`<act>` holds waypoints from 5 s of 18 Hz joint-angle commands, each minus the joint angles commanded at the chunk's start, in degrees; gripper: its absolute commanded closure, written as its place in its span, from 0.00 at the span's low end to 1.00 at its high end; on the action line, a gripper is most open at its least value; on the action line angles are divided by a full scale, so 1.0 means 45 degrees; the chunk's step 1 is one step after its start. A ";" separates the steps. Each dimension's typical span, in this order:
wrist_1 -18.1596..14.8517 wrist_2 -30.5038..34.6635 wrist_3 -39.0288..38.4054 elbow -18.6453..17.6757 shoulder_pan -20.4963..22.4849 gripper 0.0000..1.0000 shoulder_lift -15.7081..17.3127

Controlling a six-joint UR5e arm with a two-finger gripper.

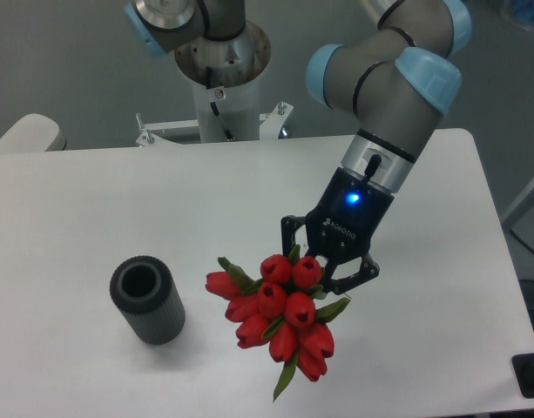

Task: Insert the flowers into the vase
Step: 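Carry the red tulip bunch with the gripper toward the grey vase, then tilt the tulips and raise the stems above the vase opening, then lower the tulip stems down into the grey vase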

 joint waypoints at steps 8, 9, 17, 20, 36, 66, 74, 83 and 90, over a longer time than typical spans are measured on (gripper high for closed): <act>0.0019 0.0000 -0.0899 -0.0254 -0.0409 0.75 0.0332; 0.0000 0.0000 -0.0918 -0.0254 -0.0468 0.76 0.0352; 0.0020 -0.0213 -0.1544 -0.0254 -0.0996 0.81 0.0586; 0.0039 -0.1869 -0.1699 -0.0332 -0.0938 0.83 0.0567; 0.0898 -0.3924 -0.1641 -0.0626 -0.2206 0.82 0.0645; 0.1387 -0.4219 0.1659 -0.3281 -0.3418 0.83 0.0919; 0.1387 -0.4219 0.1816 -0.3692 -0.3379 0.83 0.0450; 0.1367 -0.4219 0.1972 -0.3789 -0.3360 0.81 0.0020; 0.1367 -0.4199 0.2206 -0.3789 -0.3223 0.79 -0.0156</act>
